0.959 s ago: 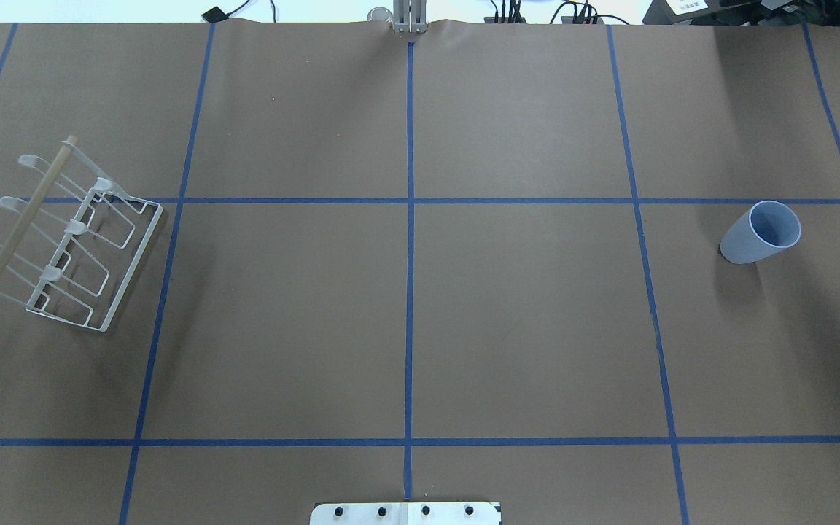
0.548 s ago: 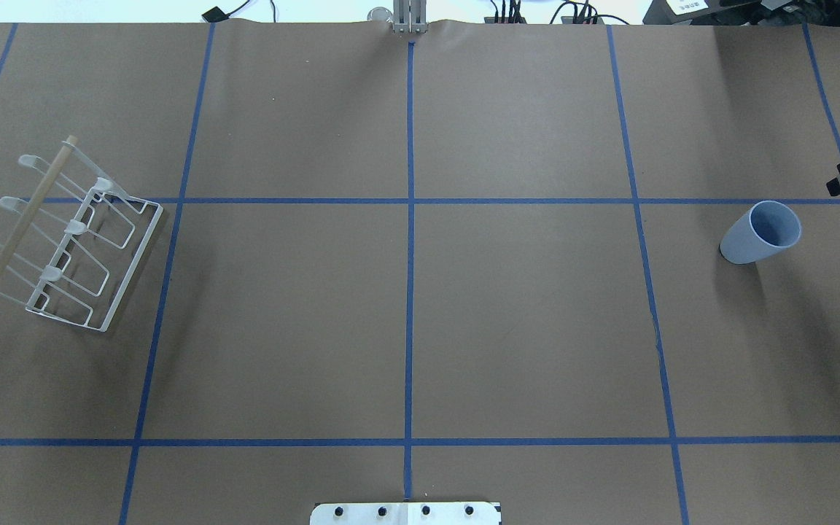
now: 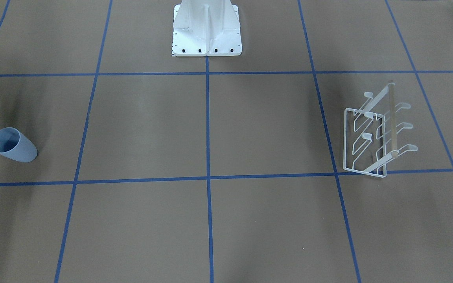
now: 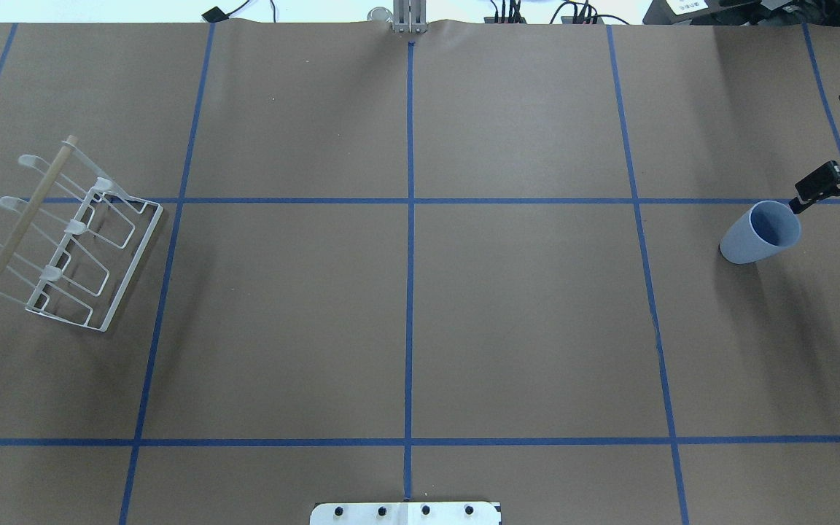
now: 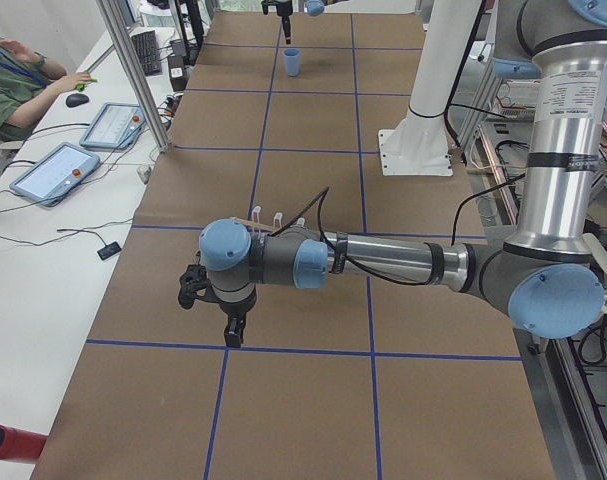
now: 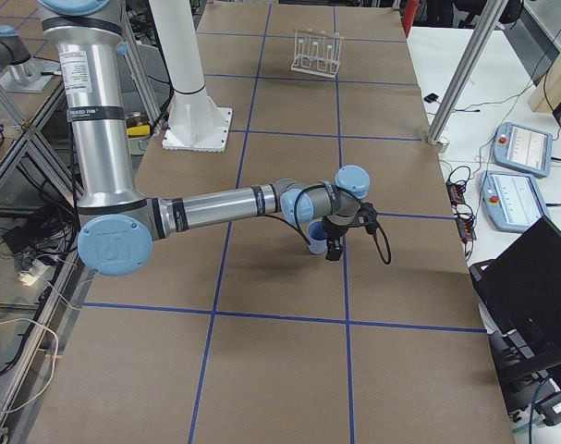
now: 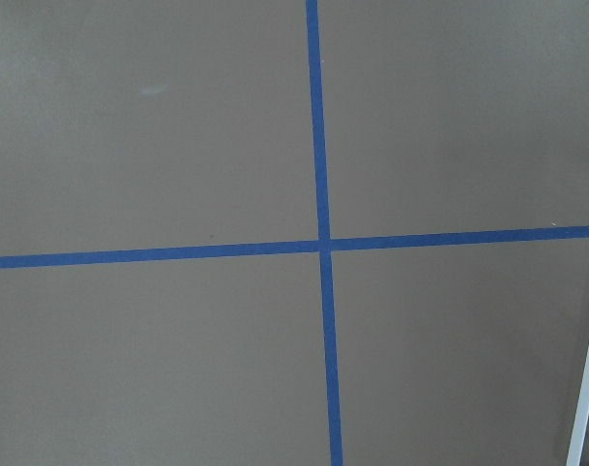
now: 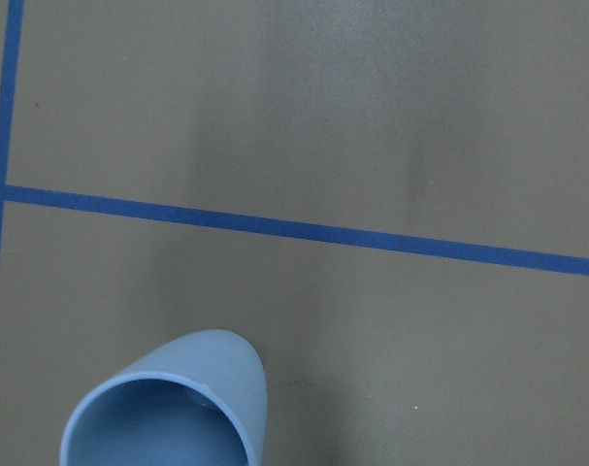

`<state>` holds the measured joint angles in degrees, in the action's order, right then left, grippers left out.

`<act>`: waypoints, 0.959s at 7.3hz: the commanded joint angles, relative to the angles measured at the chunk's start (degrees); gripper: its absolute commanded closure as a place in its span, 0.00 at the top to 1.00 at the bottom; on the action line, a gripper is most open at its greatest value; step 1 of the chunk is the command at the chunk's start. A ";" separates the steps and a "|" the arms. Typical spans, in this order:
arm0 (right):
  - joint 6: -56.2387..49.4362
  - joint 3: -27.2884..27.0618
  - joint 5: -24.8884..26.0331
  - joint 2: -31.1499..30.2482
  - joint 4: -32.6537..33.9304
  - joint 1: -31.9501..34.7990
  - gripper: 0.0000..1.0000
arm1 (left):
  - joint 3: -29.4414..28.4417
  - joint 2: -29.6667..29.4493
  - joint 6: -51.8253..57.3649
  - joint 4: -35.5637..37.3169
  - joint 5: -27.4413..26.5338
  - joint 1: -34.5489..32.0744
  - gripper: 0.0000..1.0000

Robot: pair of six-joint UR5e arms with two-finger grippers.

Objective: Hang cup on cup holder
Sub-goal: 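Reach the right gripper down to the light blue cup's rim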

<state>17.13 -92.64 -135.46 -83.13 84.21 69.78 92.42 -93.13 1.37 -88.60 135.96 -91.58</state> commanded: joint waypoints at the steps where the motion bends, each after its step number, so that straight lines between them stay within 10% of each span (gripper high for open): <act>1: 0.01 1.84 -0.07 1.22 -0.01 -1.22 1.00 | -0.05 -0.03 0.04 0.01 -0.08 0.00 0.98; 3: 0.01 2.38 0.02 1.13 0.08 -2.54 1.00 | -0.22 -0.03 -0.05 0.01 0.01 0.00 0.98; 4: 0.27 2.55 -0.07 1.22 0.08 -2.72 0.76 | -0.22 -0.03 -0.05 0.01 -0.08 0.00 0.98; 5: 0.01 2.55 0.02 1.22 -0.09 -3.24 0.08 | -0.14 -0.03 -0.05 0.01 -0.08 0.00 0.98; 7: 0.01 2.20 0.28 1.22 -0.71 -5.09 0.00 | 0.04 -0.03 -0.14 0.01 0.01 0.00 0.98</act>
<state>17.16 -90.25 -135.28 -81.92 83.97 65.78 92.39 -93.16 1.30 -88.59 135.94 -91.58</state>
